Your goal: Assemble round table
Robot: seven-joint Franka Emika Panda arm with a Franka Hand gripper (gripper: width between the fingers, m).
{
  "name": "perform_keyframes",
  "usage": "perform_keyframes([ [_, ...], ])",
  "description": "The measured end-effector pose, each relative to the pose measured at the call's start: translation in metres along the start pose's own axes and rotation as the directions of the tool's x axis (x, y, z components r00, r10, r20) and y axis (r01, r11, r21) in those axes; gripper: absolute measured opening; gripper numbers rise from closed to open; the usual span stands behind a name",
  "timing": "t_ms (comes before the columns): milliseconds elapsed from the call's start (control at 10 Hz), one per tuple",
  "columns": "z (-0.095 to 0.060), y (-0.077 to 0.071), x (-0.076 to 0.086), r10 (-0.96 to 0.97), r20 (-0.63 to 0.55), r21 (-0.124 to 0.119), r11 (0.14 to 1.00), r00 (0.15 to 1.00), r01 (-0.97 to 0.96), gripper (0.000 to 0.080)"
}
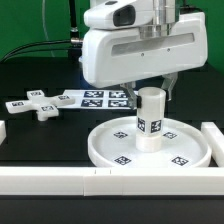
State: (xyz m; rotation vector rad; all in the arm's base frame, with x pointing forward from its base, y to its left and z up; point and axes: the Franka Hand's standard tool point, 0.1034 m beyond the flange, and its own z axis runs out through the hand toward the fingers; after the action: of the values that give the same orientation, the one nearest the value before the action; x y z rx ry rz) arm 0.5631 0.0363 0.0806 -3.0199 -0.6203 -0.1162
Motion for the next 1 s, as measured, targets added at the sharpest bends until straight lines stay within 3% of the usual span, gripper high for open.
perform_keyframes([
  [300, 0.0006, 0.0012, -0.0011, 0.375, -0.032, 0.010, 0.927, 0.927, -0.374, 0.0409],
  [500, 0.0012, 0.0016, -0.0027, 0.639, -0.026, 0.032, 0.769, 0.769, -0.638, 0.0409],
  [1000, 0.0014, 0.0029, -0.0025, 0.824, -0.019, 0.051, 0.567, 0.567, -0.822, 0.0409],
])
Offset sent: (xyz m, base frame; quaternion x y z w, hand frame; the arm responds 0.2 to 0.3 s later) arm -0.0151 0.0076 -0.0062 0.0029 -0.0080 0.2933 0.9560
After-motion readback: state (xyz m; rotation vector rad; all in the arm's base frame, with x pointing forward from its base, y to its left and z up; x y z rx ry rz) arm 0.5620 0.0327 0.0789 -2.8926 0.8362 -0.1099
